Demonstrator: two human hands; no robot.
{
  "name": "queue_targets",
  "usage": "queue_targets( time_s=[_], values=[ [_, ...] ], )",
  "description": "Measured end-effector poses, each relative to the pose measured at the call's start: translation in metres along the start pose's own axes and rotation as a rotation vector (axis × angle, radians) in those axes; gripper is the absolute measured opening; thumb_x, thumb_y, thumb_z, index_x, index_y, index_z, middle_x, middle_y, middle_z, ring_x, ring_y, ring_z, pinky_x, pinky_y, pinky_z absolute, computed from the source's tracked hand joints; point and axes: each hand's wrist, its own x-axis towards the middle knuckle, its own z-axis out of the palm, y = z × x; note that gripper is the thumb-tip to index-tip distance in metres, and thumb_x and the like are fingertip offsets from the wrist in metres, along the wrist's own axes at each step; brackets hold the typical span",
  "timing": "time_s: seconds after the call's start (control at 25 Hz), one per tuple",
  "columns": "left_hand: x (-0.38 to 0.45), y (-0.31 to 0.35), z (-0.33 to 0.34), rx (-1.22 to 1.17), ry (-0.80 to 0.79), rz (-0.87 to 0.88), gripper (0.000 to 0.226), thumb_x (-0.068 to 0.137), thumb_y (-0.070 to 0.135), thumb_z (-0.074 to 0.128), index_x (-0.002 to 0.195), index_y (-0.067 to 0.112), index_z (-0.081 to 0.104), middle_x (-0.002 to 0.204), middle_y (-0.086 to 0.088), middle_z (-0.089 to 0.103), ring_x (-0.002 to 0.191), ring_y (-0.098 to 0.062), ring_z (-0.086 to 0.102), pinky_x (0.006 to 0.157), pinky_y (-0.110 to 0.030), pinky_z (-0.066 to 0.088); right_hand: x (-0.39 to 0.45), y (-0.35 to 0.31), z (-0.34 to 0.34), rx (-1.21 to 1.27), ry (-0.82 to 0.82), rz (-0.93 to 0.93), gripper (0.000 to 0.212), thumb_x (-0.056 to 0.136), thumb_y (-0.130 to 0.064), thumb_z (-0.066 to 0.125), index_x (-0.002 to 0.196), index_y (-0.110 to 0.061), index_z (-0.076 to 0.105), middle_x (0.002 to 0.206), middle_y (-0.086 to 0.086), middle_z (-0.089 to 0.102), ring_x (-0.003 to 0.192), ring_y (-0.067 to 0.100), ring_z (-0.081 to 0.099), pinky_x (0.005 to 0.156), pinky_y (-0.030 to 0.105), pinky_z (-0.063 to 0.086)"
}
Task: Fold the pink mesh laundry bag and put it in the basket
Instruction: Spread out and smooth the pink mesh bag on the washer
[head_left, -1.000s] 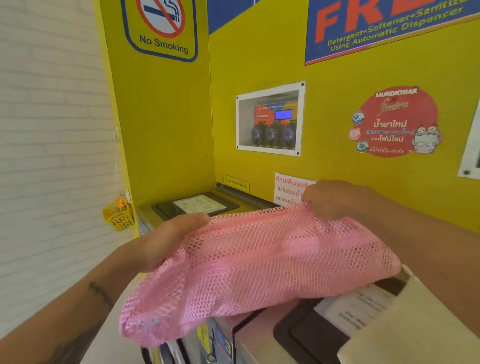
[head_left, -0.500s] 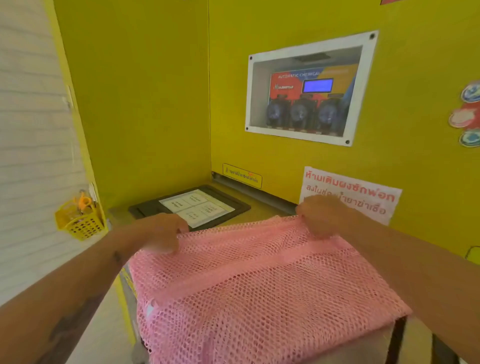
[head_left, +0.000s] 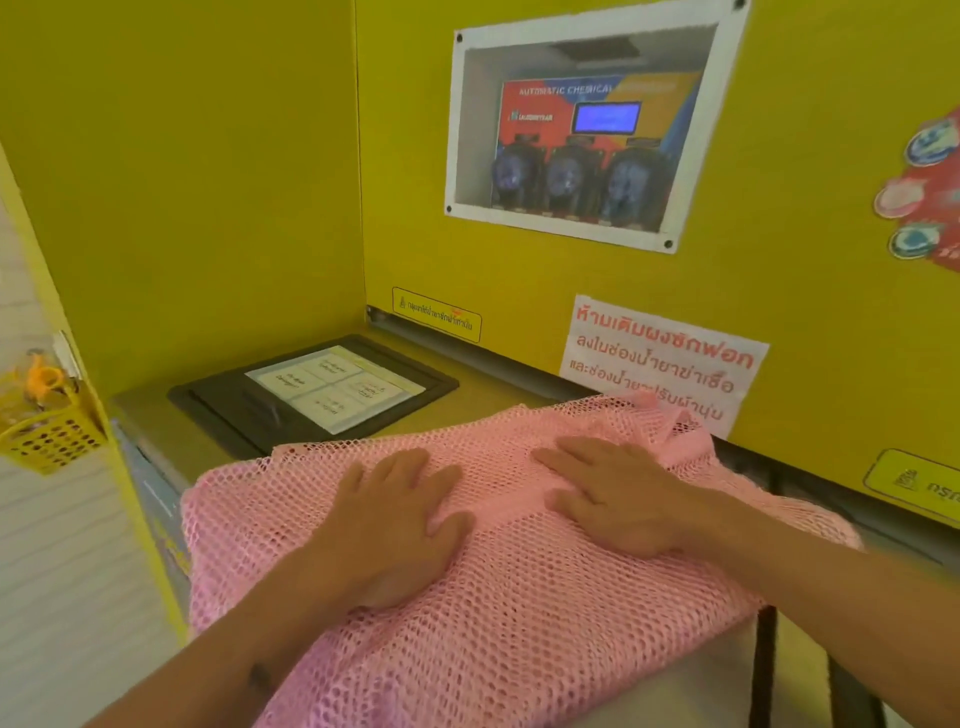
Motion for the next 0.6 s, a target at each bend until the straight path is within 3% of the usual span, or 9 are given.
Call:
queue_targets(
  time_s=[0.12, 0.32, 0.48, 0.6],
  values=[
    [0.01, 0.002, -0.004, -0.014, -0.022, 0.042, 0.073, 0.085, 0.073, 0.009, 0.151, 0.043, 0.015, 0.163, 0.003, 0.014, 0.148, -0.018, 0.011, 0.12, -0.051, 0.003, -0.008, 0.007, -0.003, 0.0, 0.015, 0.032, 0.064, 0.097, -0.065, 0.02, 0.156, -0.044, 0.006, 0.168, -0.003, -0.001, 0.153, 0.02, -0.005, 0.12, 0.05, -0.011],
    [0.003, 0.013, -0.031, 0.035, 0.222, 0.09, 0.047, 0.094, 0.047, 0.039, 0.135, 0.027, 0.051, 0.143, 0.003, 0.05, 0.124, -0.017, 0.048, 0.108, -0.036, 0.037, -0.056, 0.028, -0.023, 0.049, 0.121, 0.031, 0.062, 0.1, -0.055, 0.034, 0.156, -0.033, 0.021, 0.167, -0.001, 0.013, 0.151, 0.017, 0.009, 0.123, 0.038, 0.006],
    [-0.019, 0.08, -0.046, -0.109, 0.368, 0.121, 0.031, 0.093, 0.029, 0.054, 0.123, 0.028, 0.06, 0.132, 0.006, 0.058, 0.117, -0.016, 0.054, 0.101, -0.037, 0.044, -0.151, 0.078, -0.042, 0.141, 0.134, 0.088, 0.054, 0.098, -0.041, 0.051, 0.149, -0.026, 0.039, 0.157, -0.002, 0.038, 0.139, 0.014, 0.035, 0.112, 0.025, 0.027],
    [-0.042, 0.169, -0.051, -0.304, 0.378, 0.265, 0.026, 0.091, 0.027, 0.057, 0.115, 0.031, 0.064, 0.119, 0.01, 0.064, 0.104, -0.009, 0.059, 0.092, -0.033, 0.047, -0.244, 0.124, -0.048, 0.102, 0.055, 0.233, 0.057, 0.097, -0.051, 0.049, 0.148, -0.026, 0.041, 0.155, -0.006, 0.038, 0.138, 0.016, 0.037, 0.111, 0.032, 0.031]
  ],
)
